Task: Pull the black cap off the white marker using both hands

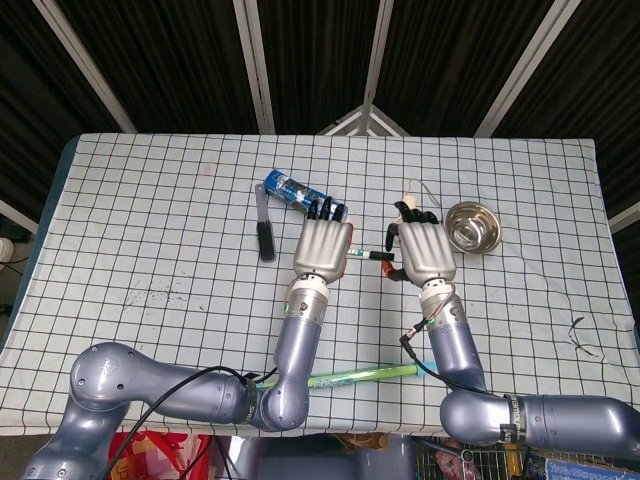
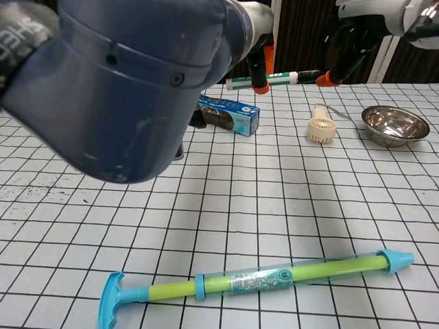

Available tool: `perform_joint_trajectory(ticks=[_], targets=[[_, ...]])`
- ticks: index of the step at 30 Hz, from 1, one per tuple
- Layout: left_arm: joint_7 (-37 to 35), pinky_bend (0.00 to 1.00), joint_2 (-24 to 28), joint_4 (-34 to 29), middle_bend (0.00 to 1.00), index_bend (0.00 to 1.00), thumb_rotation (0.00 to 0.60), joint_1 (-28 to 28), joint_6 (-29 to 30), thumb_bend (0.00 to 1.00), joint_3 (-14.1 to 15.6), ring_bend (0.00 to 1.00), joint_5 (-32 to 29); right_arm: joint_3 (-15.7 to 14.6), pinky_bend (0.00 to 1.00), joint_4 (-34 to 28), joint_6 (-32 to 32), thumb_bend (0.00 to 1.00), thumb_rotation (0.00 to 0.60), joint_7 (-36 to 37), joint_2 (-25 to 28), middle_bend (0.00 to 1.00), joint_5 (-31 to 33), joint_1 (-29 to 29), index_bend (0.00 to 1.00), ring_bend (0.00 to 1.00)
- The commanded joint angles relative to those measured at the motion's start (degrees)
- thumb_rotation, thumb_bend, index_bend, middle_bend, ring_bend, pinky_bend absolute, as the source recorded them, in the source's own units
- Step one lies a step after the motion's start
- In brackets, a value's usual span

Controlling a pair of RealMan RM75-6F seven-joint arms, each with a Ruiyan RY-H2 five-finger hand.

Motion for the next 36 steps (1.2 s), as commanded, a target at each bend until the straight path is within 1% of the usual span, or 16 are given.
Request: perform_joint_trajectory(ticks=[1, 7, 12, 18, 30, 36], targets=[[-0.1, 0.00, -0.1, 0.2, 0.13, 0.59, 0.600, 0.0, -0.3, 0.56, 0.0, 0.00, 0.2, -0.1, 0.15, 0.1, -0.2, 0.35, 0.600, 0.0, 0.0, 0.12, 0.3, 0.1, 0.56, 0.16], [0.1, 0.00, -0.4, 0.7, 0.13, 0.59, 0.600, -0.3, -0.4, 0.56, -0.2, 0.00, 0.1, -0.3, 0.15, 0.4, -0.7, 0.36, 0.600, 0.2, -0.1, 0.12, 0.4, 0.3, 0.57, 0.16], [0.3, 0.00, -0.6, 0.9, 0.13, 0.59, 0.600, -0.4, -0.5, 0.56, -0.2, 0.00, 0.1, -0.4, 0.15, 0.3, -0.4, 0.39, 0.600, 0.2, -0.1, 0.12, 0.2, 0.5, 0.65, 0.17], [0.3, 0.00, -0.6, 1.0, 0.13, 0.59, 0.600, -0.1, -0.6, 0.56, -0.2, 0.00, -0.2, -0.6, 0.15, 0.2, 0.0, 0.41, 0.600, 0.4, 0.0, 0.12, 0.3, 0.4, 0.69, 0.18], [-0.2, 0.00, 0.7, -0.3, 0.13, 0.59, 0.600, 1.5, -0.1, 0.56, 0.1, 0.00, 0.3, -1.9, 0.15, 0.3, -0.4, 0.41, 0.600, 1.6, 1.0, 0.12, -0.1, -1.1, 0.71, 0.18], [-1.4, 0.00, 0.8, 0.4, 0.13, 0.59, 0.600, 3.0, -1.3, 0.56, 1.2, 0.00, 0.2, -3.1, 0.15, 1.3, -1.1, 0.41, 0.600, 3.4, 0.9, 0.12, -0.4, -2.5, 0.71, 0.18]])
